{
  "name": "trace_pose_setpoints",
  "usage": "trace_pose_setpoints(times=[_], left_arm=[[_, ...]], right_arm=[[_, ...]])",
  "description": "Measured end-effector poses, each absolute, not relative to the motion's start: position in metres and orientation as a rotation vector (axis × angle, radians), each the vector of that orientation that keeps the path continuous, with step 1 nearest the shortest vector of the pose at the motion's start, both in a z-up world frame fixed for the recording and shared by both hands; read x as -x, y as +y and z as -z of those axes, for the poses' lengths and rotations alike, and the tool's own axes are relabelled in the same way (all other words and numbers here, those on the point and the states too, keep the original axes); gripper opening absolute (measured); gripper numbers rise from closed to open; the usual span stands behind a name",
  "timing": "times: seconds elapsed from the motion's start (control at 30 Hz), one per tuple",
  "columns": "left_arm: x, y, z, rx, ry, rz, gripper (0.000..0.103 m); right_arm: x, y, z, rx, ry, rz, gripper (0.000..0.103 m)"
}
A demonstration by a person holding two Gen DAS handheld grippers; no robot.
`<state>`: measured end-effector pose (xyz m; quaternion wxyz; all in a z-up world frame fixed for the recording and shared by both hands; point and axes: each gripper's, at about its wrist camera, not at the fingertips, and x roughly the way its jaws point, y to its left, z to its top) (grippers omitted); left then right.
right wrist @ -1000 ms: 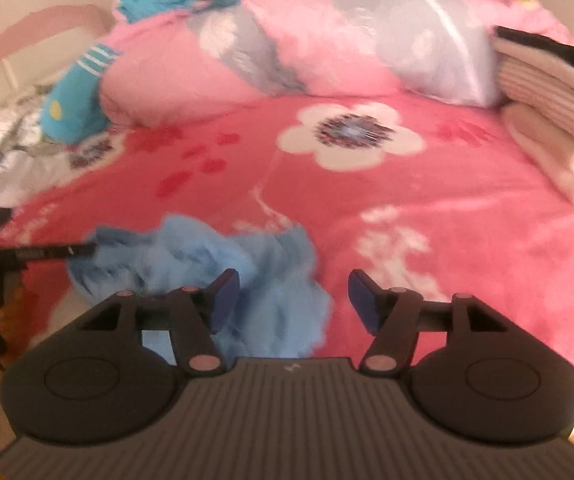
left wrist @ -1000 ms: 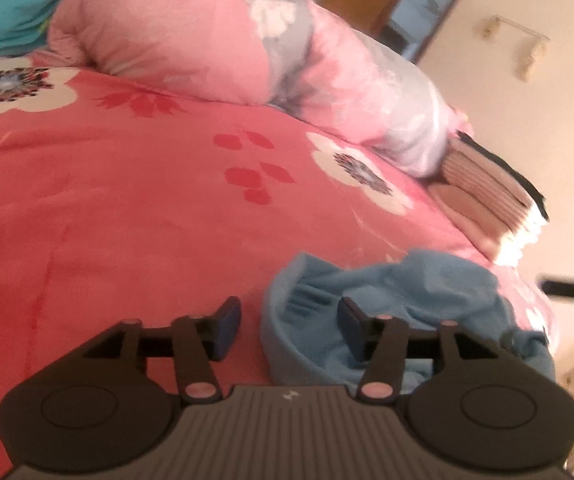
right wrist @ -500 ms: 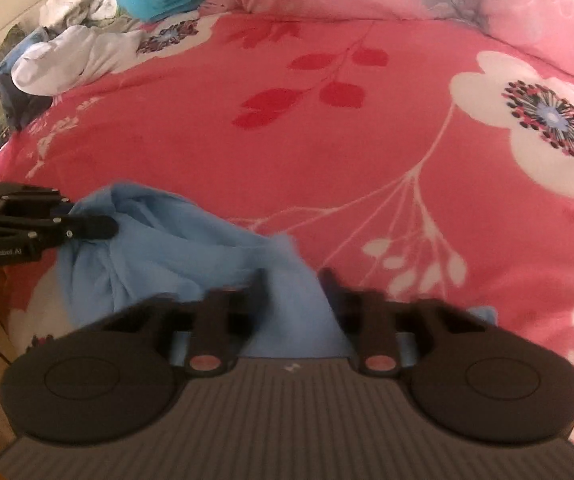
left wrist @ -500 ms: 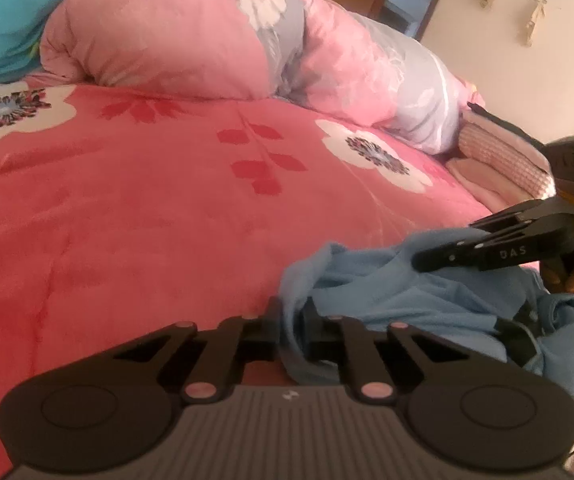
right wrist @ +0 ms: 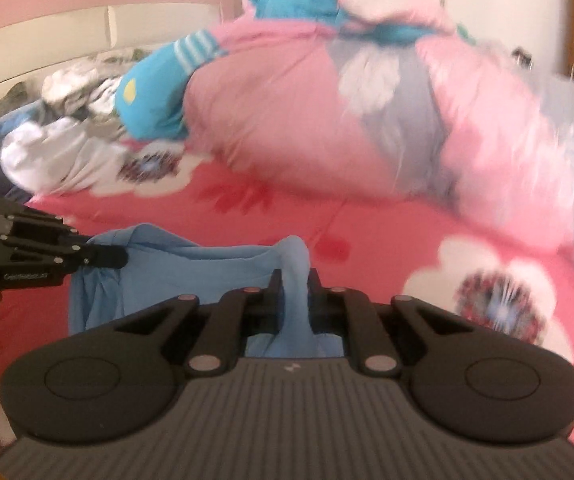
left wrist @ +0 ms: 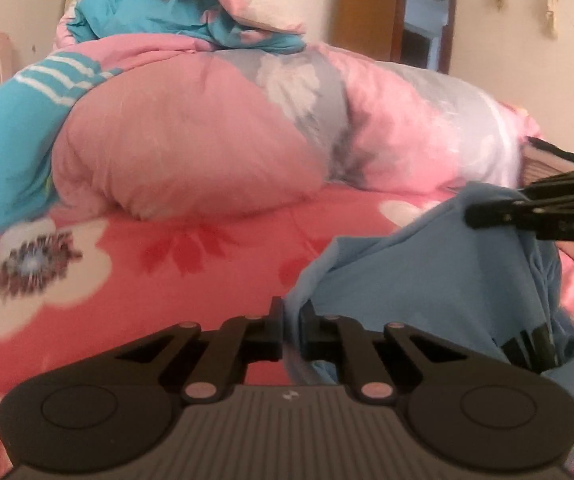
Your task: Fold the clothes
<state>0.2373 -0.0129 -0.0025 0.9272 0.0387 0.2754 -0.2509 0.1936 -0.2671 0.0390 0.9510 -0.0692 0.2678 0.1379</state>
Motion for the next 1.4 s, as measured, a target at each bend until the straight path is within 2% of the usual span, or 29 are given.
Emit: trace_pose_setpoints(times=[0.37,0.7,0.8,0.83,0.9,0.97,1.0,1.03,1.07,1.4], left_arm=[[-0.362,-0.077,-0.008,-0.194,0.487,0.493,0.008],[-0.423,-0.151,0.051,-0.328,0.526,0.450,0.010],[-0.433,-0.159,0.070,-0.318,0.596,0.460,0.016],[-0.435,-0.159,0.074,-0.307,0.624,0.464,0.024],[-0.435,-0.155,0.074,-0.274,0.647,0.455,0.037],[-0.432,-0.150,0.069,-0.243,0.663,0.455,0.070],[-0.430,-0.146,0.065,-0.229,0.667,0.458,0.073],[-0.428,-0.142,0.060,-0.214,0.671,0.460,0.074],[-0.422,-0.136,0.053,-0.204,0.672,0.458,0.074],[-0.329,-0.061,-0.015,-0.021,0.757,0.561,0.081]], right_arm=[[-0.314,-0.297,-0.042,0.258,0.430,-0.145,0.008],[-0.393,-0.348,0.028,0.185,0.501,-0.008,0.008],[-0.406,-0.357,0.051,0.171,0.536,0.016,0.009],[-0.409,-0.361,0.057,0.157,0.557,0.016,0.010],[-0.417,-0.369,0.066,0.110,0.617,0.005,0.016],[-0.413,-0.378,0.064,0.050,0.625,-0.002,0.030],[-0.411,-0.382,0.059,0.026,0.639,0.017,0.038],[-0.406,-0.387,0.054,0.000,0.645,0.043,0.054],[-0.400,-0.391,0.047,-0.025,0.639,0.061,0.060],[-0.248,-0.433,-0.025,-0.437,0.610,0.022,0.075]])
